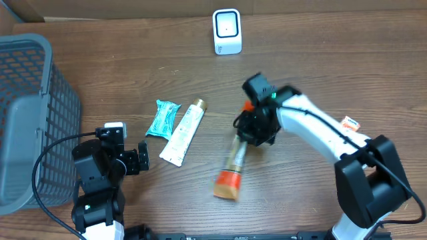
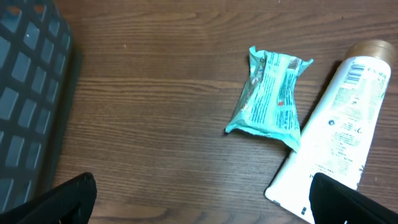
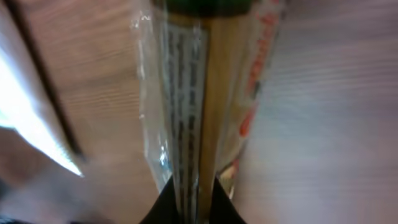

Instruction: Scan the item barcode

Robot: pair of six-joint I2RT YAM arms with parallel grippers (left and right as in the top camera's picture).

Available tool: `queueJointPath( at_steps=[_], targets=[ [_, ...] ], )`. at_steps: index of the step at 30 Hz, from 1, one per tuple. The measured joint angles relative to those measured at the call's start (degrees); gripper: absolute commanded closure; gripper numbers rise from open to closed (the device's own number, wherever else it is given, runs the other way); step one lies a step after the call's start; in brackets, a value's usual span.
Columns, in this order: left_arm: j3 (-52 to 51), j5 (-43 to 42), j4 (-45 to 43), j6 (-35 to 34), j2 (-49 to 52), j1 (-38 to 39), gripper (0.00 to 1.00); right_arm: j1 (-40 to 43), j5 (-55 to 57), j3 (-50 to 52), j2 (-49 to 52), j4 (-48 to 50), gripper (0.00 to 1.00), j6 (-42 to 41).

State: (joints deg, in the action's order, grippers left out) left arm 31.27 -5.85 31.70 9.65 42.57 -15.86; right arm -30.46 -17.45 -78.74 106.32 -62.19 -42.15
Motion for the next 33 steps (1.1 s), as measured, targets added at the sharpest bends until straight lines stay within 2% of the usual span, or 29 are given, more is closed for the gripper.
queueJointPath(
  at_steps=[2, 5, 11, 19, 23, 24, 28, 33],
  targets=[
    [0.0, 0.0, 0.04, 0.0, 0.0, 0.0, 0.0, 0.22, 3.5, -6.21, 0.13, -9.2, 0.96, 2.82],
    [0.0, 0.0, 0.02, 0.0, 0.0, 0.0, 0.0, 0.37, 8.04, -12.9, 0.13, -15.08, 0.96, 5.88],
    [0.0, 0.0, 0.02, 0.0, 0.0, 0.0, 0.0, 0.31, 13.64, -16.09, 1.92, -17.51, 0.96, 11.61],
    [0.0, 0.0, 0.02, 0.0, 0.0, 0.0, 0.0, -1.79, 22.05, -16.13, 15.19, -18.88, 0.95, 14.4],
    [0.0, 0.0, 0.02, 0.0, 0.0, 0.0, 0.0, -2.75, 21.57, -16.48, 15.19, -16.98, 0.71, 15.85],
    [0.0, 0.0, 0.04, 0.0, 0.0, 0.0, 0.0, -3.1, 20.55, -16.48, 15.21, -15.67, 0.62, 17.03],
    [0.0, 0.0, 0.02, 0.0, 0.0, 0.0, 0.0, -4.17, 15.41, -16.61, 15.21, -11.91, 0.38, 20.81],
    [0.0, 0.0, 0.02, 0.0, 0.0, 0.0, 0.0, -4.46, 11.69, -16.65, 15.21, -11.41, 0.2, 23.76]
  ],
)
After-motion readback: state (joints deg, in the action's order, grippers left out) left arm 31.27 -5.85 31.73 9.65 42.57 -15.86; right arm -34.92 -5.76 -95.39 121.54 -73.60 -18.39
